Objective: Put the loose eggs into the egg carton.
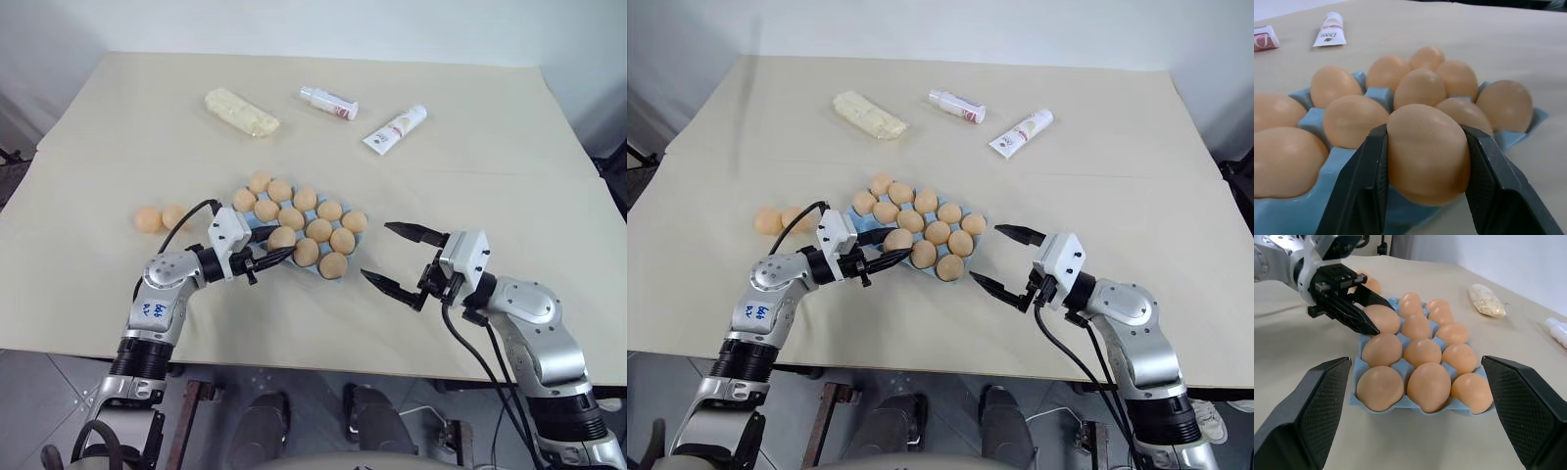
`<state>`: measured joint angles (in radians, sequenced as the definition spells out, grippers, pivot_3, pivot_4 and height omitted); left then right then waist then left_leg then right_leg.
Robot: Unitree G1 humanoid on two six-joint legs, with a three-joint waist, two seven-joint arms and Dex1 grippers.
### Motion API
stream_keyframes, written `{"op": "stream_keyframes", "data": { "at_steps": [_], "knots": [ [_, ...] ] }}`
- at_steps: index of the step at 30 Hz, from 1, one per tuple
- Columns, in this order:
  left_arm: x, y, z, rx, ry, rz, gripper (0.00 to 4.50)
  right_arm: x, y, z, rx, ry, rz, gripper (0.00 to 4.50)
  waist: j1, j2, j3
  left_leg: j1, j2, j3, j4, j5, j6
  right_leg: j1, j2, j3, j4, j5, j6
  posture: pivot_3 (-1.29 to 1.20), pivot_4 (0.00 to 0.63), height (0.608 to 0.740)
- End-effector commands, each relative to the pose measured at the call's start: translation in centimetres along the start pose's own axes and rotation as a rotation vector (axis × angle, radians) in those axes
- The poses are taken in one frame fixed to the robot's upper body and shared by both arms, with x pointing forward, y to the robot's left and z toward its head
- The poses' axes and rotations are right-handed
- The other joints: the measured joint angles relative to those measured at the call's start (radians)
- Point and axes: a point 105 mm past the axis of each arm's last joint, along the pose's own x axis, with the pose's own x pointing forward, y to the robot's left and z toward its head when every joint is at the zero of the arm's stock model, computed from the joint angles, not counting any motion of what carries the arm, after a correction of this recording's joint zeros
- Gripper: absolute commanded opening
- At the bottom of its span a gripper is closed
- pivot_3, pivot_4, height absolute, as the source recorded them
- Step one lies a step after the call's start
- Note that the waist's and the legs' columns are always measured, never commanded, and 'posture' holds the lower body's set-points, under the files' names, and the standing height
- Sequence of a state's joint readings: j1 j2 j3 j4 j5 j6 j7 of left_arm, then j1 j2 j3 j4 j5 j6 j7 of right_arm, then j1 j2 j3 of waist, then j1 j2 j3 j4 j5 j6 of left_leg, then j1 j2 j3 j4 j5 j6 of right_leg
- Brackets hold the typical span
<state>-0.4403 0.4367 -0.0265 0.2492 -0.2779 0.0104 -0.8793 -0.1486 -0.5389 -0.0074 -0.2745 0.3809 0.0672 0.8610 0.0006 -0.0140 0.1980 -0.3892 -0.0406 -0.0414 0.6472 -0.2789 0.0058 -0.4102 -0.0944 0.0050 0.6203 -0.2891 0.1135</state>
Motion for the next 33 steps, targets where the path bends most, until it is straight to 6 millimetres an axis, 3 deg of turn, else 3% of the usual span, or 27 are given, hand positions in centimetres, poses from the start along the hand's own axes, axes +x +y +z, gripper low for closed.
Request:
{"op": "stream_keyframes", "data": {
  "at_steps": [1, 4, 7, 10, 13, 17, 22, 26, 29, 33],
  "knots": [
    [-0.1, 0.3, 0.9, 0.04, -0.036, 0.014, 3.59, 0.1, 0.1, 1.4, -0.033, -0.045, -0.007, 4.5, 0.0, 0.0, 0.0, 0.0, 0.0, 0.0, 0.0, 0.0, 0.0, 0.0, 0.0, 0.0, 0.0, 0.0, 0.0, 0.0, 0.15, 0.74],
    [-0.8, 0.2, 1.6, 0.061, -0.061, 0.027, 4.48, 0.3, 0.1, 1.5, -0.029, -0.049, 0.002, 4.5, -0.001, 0.0, 0.0, 0.0, 0.0, 0.0, 0.0, 0.0, 0.0, 0.0, 0.0, 0.0, 0.0, 0.0, 0.0, 0.0, 0.15, 0.74],
    [-2.3, 0.3, 2.5, 0.086, -0.082, 0.063, 4.48, 0.4, 0.2, 1.5, -0.025, -0.051, 0.016, 4.5, -0.003, 0.0, 0.0, 0.0, 0.0, 0.0, -0.001, 0.0, 0.0, 0.0, 0.0, 0.001, 0.0, 0.0, 0.0, 0.0, 0.15, 0.74],
    [-5.3, 0.8, 2.7, 0.097, -0.06, 0.143, 4.48, 0.7, 0.3, 1.4, -0.016, -0.052, 0.048, 4.5, -0.007, 0.0, 0.0, 0.0, 0.001, 0.0, -0.001, 0.0, 0.0, 0.0, 0.0, 0.002, 0.0, 0.0, 0.0, 0.0, 0.15, 0.74],
    [-9.9, 1.7, 1.9, 0.109, 0.006, 0.298, 4.48, 1.1, 0.5, 1.4, -0.009, -0.062, 0.087, 4.5, -0.007, 0.0, 0.0, 0.0, 0.002, -0.001, -0.002, 0.0, -0.001, 0.0, 0.0, 0.004, 0.0, -0.001, -0.001, 0.0, 0.15, 0.74],
    [-14.4, 2.2, 1.1, 0.096, 0.048, 0.489, 4.48, 1.6, 0.6, 1.5, -0.005, -0.076, 0.12, 4.5, 0.0, 0.0, 0.0, 0.0, 0.002, -0.002, -0.002, 0.0, -0.001, 0.0, -0.001, 0.004, -0.001, -0.001, -0.002, 0.0, 0.15, 0.74],
    [-19.5, 1.3, -0.4, 0.04, 0.107, 0.744, 4.48, 2.2, 0.8, 1.6, -0.013, -0.099, 0.173, 4.5, 0.0, 0.0, 0.0, 0.0, 0.002, -0.003, -0.002, -0.001, 0.001, 0.002, -0.002, 0.003, -0.004, -0.001, -0.002, 0.0, 0.15, 0.74],
    [-22.1, 0.8, -1.5, -0.027, 0.118, 0.907, 4.48, 2.3, 0.8, 1.6, -0.026, -0.118, 0.18, 4.5, 0.0, 0.0, 0.0, 0.0, 0.002, -0.004, -0.003, -0.002, 0.001, 0.002, -0.002, 0.002, -0.005, -0.001, -0.003, 0.0, 0.15, 0.74],
    [-22.5, 0.2, -2.2, -0.051, 0.127, 0.947, 4.48, 2.4, 0.7, 1.4, -0.029, -0.122, 0.188, 4.5, 0.0, 0.0, 0.0, 0.0, 0.003, -0.003, -0.003, -0.002, 0.001, 0.002, -0.002, 0.003, -0.005, -0.001, -0.003, 0.0, 0.15, 0.74],
    [-20.9, 0.3, -2.3, -0.051, 0.124, 0.921, 4.48, 2.5, 0.6, 1.3, -0.03, -0.122, 0.197, 4.5, 0.002, 0.0, 0.0, 0.0, 0.002, -0.004, -0.002, -0.002, 0.001, 0.002, -0.002, 0.002, -0.005, -0.001, -0.003, 0.0, 0.15, 0.74]
  ]
}}
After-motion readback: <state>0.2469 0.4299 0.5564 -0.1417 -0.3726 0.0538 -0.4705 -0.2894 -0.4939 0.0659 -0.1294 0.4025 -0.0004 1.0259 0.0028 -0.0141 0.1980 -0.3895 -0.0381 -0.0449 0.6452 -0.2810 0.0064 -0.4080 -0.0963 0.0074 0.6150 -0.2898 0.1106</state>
